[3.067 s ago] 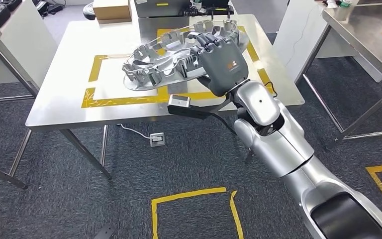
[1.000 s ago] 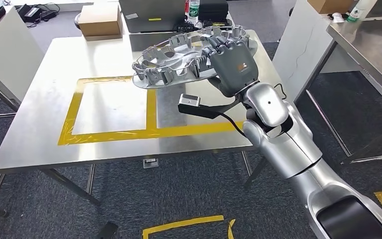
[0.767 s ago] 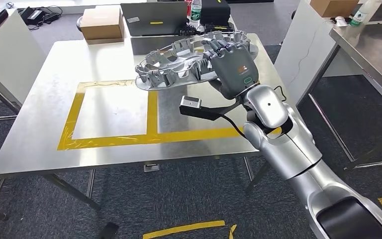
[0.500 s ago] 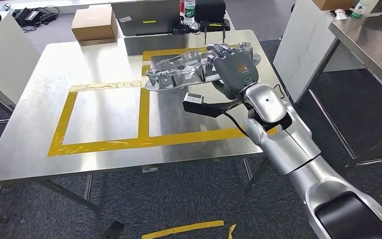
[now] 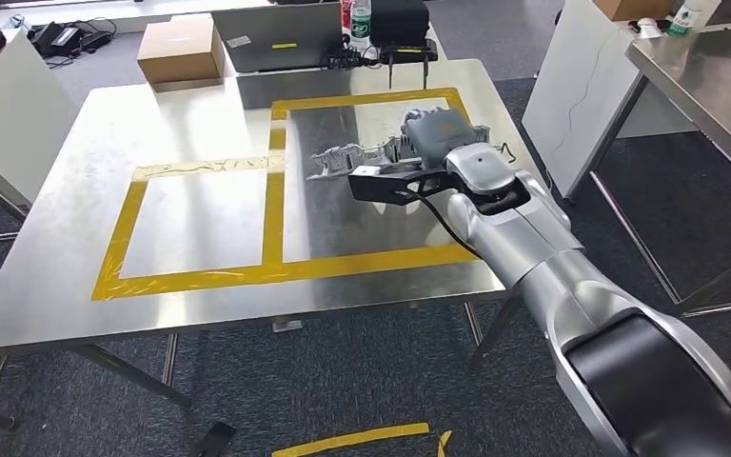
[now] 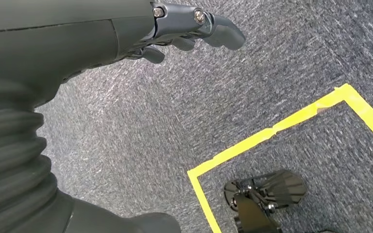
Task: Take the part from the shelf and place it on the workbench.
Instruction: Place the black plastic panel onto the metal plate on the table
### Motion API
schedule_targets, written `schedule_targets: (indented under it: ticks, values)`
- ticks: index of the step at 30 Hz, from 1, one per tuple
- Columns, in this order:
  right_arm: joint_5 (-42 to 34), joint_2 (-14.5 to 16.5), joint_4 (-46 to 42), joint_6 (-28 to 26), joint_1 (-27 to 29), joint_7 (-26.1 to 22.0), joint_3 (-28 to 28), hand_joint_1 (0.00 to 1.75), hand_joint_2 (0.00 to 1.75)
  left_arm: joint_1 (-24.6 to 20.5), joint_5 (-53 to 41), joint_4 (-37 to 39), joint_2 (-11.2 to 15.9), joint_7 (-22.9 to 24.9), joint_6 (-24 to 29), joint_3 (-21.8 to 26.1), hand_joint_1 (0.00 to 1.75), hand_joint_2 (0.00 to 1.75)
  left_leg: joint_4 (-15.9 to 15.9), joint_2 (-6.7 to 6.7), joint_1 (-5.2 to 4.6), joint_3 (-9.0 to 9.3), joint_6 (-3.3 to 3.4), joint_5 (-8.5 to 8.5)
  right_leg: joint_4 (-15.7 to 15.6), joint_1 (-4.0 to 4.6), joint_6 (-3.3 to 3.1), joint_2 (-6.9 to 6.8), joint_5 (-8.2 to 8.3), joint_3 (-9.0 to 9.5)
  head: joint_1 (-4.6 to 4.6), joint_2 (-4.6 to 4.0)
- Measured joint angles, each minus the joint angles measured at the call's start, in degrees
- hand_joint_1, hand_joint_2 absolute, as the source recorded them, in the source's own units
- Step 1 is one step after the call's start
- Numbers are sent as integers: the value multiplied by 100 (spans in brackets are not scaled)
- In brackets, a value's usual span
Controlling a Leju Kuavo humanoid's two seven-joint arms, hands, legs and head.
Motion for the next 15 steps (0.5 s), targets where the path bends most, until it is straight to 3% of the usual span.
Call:
schedule_targets:
  ticks: [12,15]
  values:
    - [-119,415,825,254,-373,26,-92,175,175,-45,-68,0,2,-15,-70,0,0,175,4,0,-9,17,4,-3,-3,-14,2,-1,1,20,-1,0]
    - [-128,446,878,311,-409,20,-98,44,44,-45,-78,0,2,8,-115,0,0,175,4,0,-9,17,4,-3,-4,-14,2,-1,1,21,-1,0]
